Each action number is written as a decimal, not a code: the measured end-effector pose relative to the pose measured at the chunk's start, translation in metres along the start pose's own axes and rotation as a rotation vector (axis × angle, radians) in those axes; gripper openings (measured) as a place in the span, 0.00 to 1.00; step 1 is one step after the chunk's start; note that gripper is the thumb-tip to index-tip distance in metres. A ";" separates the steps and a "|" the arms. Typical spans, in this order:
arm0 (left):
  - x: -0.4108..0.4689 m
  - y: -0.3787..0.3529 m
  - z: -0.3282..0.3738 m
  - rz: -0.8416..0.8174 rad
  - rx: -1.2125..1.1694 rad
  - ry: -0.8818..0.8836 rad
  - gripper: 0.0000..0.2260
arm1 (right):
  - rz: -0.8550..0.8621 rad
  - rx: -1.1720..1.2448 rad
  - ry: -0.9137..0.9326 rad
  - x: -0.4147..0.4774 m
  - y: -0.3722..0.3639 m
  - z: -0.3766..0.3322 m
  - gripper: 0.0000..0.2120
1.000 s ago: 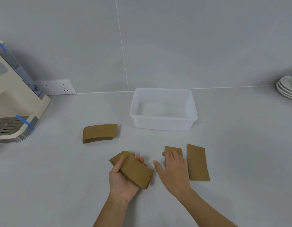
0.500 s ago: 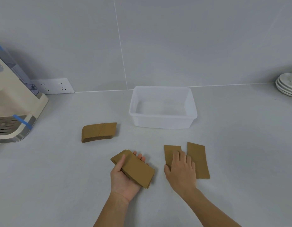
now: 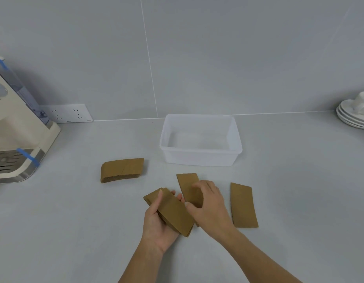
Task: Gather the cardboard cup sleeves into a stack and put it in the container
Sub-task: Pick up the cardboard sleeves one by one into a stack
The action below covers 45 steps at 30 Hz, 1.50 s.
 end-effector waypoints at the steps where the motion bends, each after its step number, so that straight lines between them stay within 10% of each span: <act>1: -0.001 -0.001 0.000 -0.020 0.015 0.012 0.18 | -0.023 0.011 0.018 -0.001 -0.002 -0.004 0.19; 36: 0.003 -0.015 -0.041 -0.010 0.087 0.014 0.12 | -0.270 -0.215 0.226 -0.019 -0.011 0.025 0.25; 45: 0.016 -0.013 -0.049 0.021 0.021 -0.059 0.13 | 0.174 -0.327 -0.099 -0.011 0.023 0.059 0.25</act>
Point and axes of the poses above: each hand's wrist, its own x-axis towards the middle knuckle, its own y-axis out of the back of the hand, z = x × y, the point moved 1 cm from there along x, towards the middle knuckle, and after that the axes turned 12 degrees about -z, right-handed, at the moved point
